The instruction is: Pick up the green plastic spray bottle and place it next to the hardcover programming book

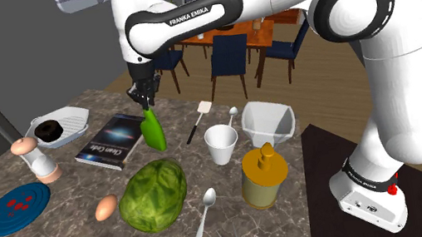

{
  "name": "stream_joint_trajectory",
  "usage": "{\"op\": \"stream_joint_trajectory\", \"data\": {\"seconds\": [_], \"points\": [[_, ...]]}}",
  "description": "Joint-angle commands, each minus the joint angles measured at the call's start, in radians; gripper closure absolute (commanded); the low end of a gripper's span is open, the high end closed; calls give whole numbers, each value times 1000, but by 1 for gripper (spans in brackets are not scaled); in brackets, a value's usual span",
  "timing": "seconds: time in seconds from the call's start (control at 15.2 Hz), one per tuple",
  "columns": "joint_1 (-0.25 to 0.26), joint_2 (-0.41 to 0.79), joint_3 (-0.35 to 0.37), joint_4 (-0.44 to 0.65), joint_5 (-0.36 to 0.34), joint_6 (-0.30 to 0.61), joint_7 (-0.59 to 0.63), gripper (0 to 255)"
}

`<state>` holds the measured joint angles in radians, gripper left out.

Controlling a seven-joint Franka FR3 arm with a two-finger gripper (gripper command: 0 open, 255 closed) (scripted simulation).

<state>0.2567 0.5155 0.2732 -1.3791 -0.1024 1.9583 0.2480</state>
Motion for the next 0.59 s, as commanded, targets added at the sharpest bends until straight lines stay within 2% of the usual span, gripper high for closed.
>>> {"op": "stream_joint_trajectory", "data": {"seconds": [0.0,0.07,0.13,0.46,0.53], "points": [[0,0,0,0,0,0,0,255],[0,0,0,0,0,0,0,255],[0,0,0,0,0,0,0,0],[0,0,0,0,0,0,0,0],[0,-9,1,20,3,-28,-2,0]]}}
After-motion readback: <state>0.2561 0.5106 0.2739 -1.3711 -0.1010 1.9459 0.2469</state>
